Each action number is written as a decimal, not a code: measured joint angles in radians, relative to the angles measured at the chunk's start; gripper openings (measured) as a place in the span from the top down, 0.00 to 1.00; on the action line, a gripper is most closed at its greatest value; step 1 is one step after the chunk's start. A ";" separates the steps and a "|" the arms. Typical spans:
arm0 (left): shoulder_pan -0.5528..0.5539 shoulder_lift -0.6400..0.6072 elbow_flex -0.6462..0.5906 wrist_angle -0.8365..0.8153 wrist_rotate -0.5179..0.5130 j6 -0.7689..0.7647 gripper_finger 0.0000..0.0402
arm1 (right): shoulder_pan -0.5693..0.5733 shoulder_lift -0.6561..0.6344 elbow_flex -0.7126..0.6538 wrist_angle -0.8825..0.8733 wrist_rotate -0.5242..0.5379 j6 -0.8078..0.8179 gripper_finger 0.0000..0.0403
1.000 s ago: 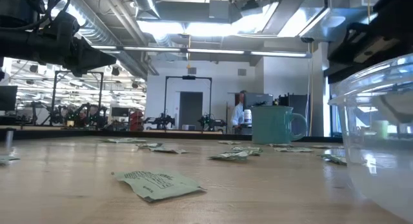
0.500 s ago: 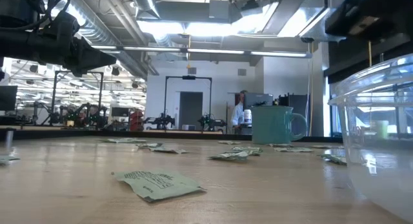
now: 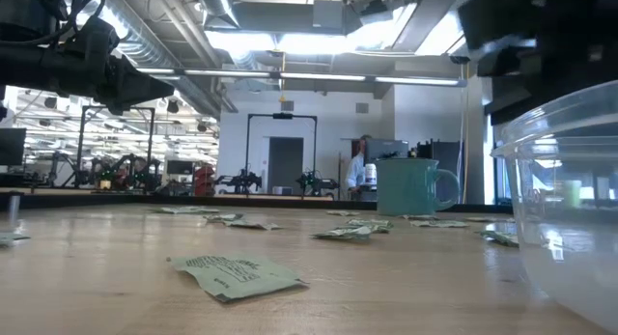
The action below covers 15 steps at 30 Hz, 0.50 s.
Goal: Pick and place items into bin
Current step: Put the green truvia packet into the transparent bin
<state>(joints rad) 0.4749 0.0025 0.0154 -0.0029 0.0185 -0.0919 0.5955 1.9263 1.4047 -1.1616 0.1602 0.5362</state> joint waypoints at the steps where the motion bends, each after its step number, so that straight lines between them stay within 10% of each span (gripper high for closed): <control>1: 0.000 0.000 0.000 0.000 0.000 0.000 0.97 | -0.003 -0.011 -0.017 0.017 0.002 -0.015 0.82; 15: 0.000 0.000 0.000 0.000 0.000 0.000 0.97 | -0.075 -0.208 -0.405 0.518 0.008 -0.102 0.85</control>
<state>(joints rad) 0.4749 0.0028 0.0154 -0.0029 0.0185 -0.0919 0.5201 1.7184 0.9998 -0.6437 0.1685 0.4346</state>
